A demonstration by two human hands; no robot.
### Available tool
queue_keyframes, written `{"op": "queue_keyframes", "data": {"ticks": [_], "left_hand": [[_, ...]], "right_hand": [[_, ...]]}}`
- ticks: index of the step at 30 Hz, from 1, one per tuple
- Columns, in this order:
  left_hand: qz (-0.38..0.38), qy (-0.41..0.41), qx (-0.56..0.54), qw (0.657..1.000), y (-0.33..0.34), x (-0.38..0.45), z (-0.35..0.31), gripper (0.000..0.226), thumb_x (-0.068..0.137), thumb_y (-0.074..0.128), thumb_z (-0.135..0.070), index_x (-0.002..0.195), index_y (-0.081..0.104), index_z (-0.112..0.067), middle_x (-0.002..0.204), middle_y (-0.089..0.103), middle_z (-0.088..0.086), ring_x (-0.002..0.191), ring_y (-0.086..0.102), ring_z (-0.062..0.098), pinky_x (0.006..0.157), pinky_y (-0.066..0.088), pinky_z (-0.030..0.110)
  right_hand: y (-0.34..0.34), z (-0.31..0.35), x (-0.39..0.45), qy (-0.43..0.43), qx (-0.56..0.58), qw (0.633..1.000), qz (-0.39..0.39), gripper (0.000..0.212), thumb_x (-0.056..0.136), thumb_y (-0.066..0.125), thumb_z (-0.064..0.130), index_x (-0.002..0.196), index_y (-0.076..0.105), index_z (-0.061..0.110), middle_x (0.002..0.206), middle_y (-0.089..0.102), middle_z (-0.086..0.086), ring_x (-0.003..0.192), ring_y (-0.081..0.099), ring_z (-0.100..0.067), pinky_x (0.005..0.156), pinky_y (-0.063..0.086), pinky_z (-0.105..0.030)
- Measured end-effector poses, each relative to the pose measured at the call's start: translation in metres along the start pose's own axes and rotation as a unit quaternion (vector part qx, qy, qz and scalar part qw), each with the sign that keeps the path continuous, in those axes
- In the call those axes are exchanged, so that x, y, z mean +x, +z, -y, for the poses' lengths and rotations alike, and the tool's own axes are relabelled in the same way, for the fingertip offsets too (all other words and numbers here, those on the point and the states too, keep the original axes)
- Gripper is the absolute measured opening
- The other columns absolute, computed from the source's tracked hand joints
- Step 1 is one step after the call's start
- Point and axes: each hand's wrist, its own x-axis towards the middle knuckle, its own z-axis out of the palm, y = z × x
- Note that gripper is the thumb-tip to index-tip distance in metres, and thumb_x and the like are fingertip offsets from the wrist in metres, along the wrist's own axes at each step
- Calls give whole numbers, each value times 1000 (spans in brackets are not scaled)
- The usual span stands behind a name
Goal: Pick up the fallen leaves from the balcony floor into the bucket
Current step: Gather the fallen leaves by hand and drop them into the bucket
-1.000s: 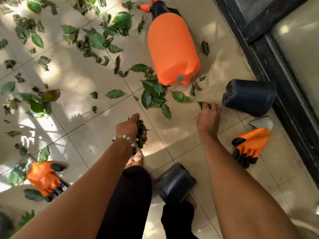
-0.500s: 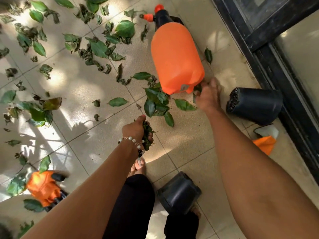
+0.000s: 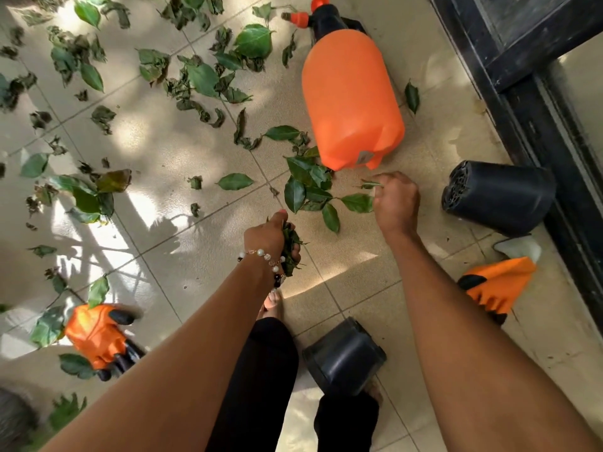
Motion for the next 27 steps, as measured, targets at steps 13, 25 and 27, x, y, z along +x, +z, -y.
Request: {"op": "queue_keyframes", "data": {"ticks": [13, 25, 27], "left_hand": [[-17, 13, 13, 1000, -27, 7, -3, 32, 92, 63, -25, 71, 60, -1, 53, 52, 12, 31, 45, 18, 36, 40, 19], [-37, 17, -10, 999, -58, -48, -10, 32, 90, 66, -27, 71, 62, -2, 54, 54, 13, 34, 47, 19, 39, 42, 23], [-34, 18, -28, 999, -59, -76, -14, 32, 90, 66, -27, 70, 61, -3, 54, 53, 13, 33, 46, 19, 39, 41, 22]], "right_hand": [[72, 48, -78, -42, -81, 996, 3, 42, 87, 62, 4, 129, 57, -2, 132, 53, -26, 119, 52, -42, 95, 49, -44], [-29, 37, -77, 199, 377, 904, 37, 32, 76, 79, 5, 107, 71, 1, 94, 73, -8, 82, 65, -15, 80, 52, -23], [-59, 53, -96, 237, 514, 820, 84, 31, 76, 77, 1, 106, 69, -1, 89, 74, -3, 82, 68, -14, 77, 55, -25]]}}
